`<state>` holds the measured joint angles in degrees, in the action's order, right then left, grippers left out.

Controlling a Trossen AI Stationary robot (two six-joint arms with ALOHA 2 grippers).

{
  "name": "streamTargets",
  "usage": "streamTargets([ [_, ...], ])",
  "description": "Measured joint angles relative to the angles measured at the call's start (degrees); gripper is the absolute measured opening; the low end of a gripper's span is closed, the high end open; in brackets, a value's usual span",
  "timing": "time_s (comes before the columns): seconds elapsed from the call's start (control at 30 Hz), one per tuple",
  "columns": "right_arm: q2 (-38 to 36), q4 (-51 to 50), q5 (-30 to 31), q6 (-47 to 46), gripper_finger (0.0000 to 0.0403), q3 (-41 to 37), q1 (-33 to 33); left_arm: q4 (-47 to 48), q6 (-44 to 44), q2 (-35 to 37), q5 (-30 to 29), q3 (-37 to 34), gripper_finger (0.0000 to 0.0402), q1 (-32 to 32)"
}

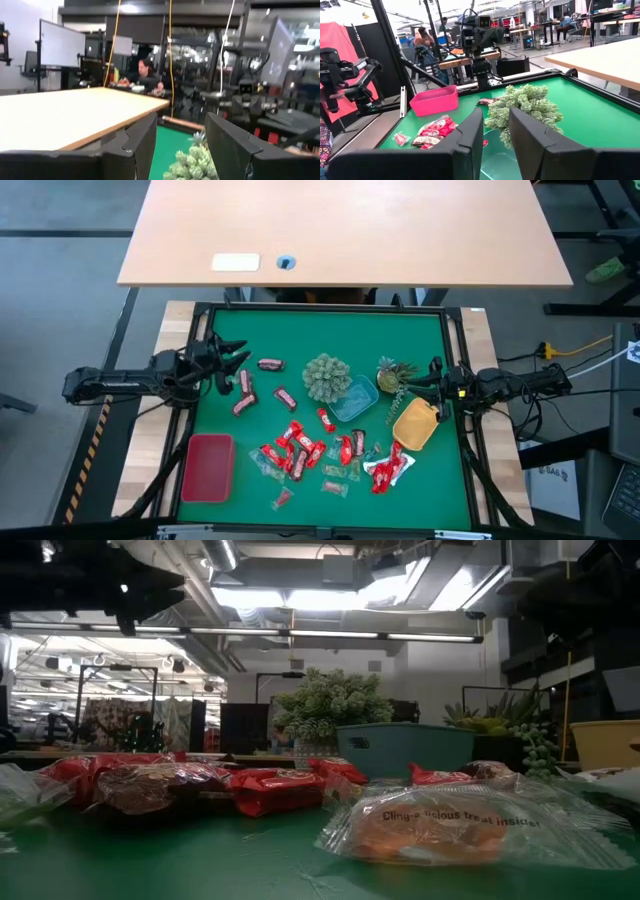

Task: Organize candy in baskets
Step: Put the brown chocolate into the blue bin

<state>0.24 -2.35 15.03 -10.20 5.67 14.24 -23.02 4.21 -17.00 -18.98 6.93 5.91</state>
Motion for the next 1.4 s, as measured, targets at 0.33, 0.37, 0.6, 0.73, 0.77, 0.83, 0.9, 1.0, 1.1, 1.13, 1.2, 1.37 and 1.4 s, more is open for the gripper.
streamTargets([
  [0.33,0.0,-0.09,0.0,0.0,0.0095,0.0,0.0,0.04,-0.9,-17.52,3.84,9.37,0.0162,0.02],
  [0.37,0.0,-0.12,-0.01,0.0,0.0095,0.01,0.0,0.04,-1.47,-18.9,3.82,10.23,0.0162,0.02],
  [0.6,-0.01,-0.24,-0.01,0.0,0.0095,0.02,0.0,1.74,-2.07,-27.83,3.46,16.85,0.0162,0.44],
  [0.73,0.01,-0.26,0.0,0.0,0.0095,0.02,0.0,9.09,-1.8,-31.99,2.57,21.2,0.0163,1.78],
  [0.77,-0.01,-0.26,-0.02,0.01,0.0095,0.02,0.0,11.97,-1.58,-32.89,2.05,22.35,0.0163,2.37],
  [0.83,0.0,-0.28,0.0,0.0,0.0095,0.03,0.0,18.12,-1.48,-34.44,1.39,24.19,0.0163,3.77],
  [0.9,0.01,-0.31,-0.02,0.0,0.0095,0.04,0.0,23.43,-1.33,-35.89,1.39,25.32,0.0163,5.43],
  [1.0,0.01,-0.31,-0.02,0.0,0.0095,0.04,0.0,29.21,-1.35,-37.78,1.37,25.52,0.0163,8.0],
  [1.1,0.0,-0.36,-0.02,0.0,0.0095,0.05,0.0,34.95,-1.34,-39.67,1.39,25.52,0.0163,10.6],
  [1.13,0.01,-0.43,-0.02,0.0,0.0095,0.07,0.0,36.69,-1.36,-40.34,1.39,25.52,0.0163,11.35],
  [1.2,0.0,-0.62,-0.02,0.0,0.0095,0.07,0.0,39.5,-1.35,-41.82,1.44,25.52,0.0163,12.69],
  [1.37,0.01,-0.8,-0.02,0.0,0.0095,0.07,0.0,42.33,-1.57,-46.17,3.4,25.52,0.0163,15.12],
  [1.4,-0.01,-0.81,-0.02,0.02,0.0095,0.07,0.0,42.36,-1.66,-47.23,4.04,25.52,0.0163,15.44],
])
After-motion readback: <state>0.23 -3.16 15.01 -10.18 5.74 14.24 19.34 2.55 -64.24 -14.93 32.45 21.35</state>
